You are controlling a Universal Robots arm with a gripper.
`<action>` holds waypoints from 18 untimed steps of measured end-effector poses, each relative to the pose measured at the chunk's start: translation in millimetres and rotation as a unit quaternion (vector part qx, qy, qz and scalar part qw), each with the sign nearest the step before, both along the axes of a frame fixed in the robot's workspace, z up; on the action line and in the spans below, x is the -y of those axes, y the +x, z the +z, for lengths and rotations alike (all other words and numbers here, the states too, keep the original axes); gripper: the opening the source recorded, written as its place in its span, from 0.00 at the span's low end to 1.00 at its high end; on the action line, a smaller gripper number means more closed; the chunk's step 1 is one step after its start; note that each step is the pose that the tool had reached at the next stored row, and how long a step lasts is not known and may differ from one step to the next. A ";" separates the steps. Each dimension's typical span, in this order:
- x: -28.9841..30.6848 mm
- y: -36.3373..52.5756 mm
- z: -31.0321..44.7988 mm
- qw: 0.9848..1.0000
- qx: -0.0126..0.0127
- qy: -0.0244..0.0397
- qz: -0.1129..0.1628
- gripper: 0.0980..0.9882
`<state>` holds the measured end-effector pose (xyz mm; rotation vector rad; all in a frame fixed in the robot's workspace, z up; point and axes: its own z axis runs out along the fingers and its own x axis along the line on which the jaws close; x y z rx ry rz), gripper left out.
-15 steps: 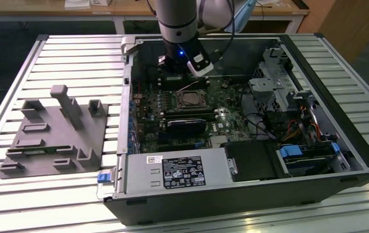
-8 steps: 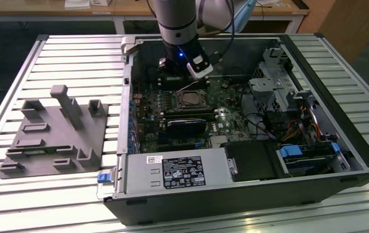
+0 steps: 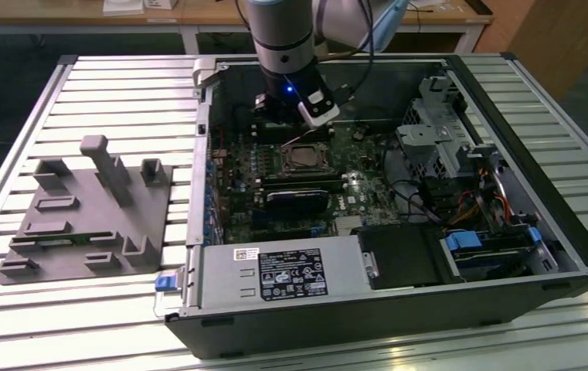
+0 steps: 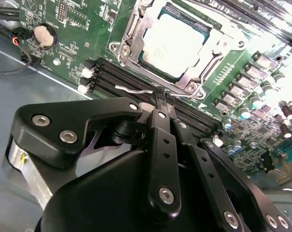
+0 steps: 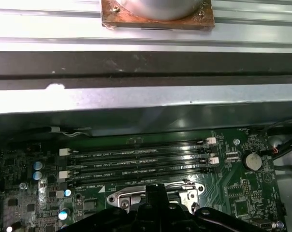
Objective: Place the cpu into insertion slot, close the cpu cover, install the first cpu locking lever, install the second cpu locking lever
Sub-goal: 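Install the first cpu locking lever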
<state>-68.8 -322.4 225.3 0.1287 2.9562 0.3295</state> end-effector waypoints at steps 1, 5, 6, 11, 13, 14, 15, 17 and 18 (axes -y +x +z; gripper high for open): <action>-0.6 1.0 -0.6 1.000 0.000 0.000 0.000 0.01; -2.6 6.2 -2.4 1.000 0.000 0.000 -0.001 0.01; -3.1 7.4 -2.8 1.000 0.000 0.000 -0.001 0.01; -5.0 10.2 -3.9 1.000 0.000 -0.004 -0.001 0.01; -5.2 10.3 -4.0 1.000 0.000 -0.005 -0.001 0.01; -5.2 10.3 -4.0 1.000 0.000 -0.005 -0.001 0.01; -5.2 10.3 -4.0 1.000 0.000 -0.005 -0.001 0.01; -5.3 10.2 -4.1 1.000 0.000 -0.005 -0.001 0.01; -5.3 9.8 -4.4 1.000 0.003 -0.006 -0.001 0.01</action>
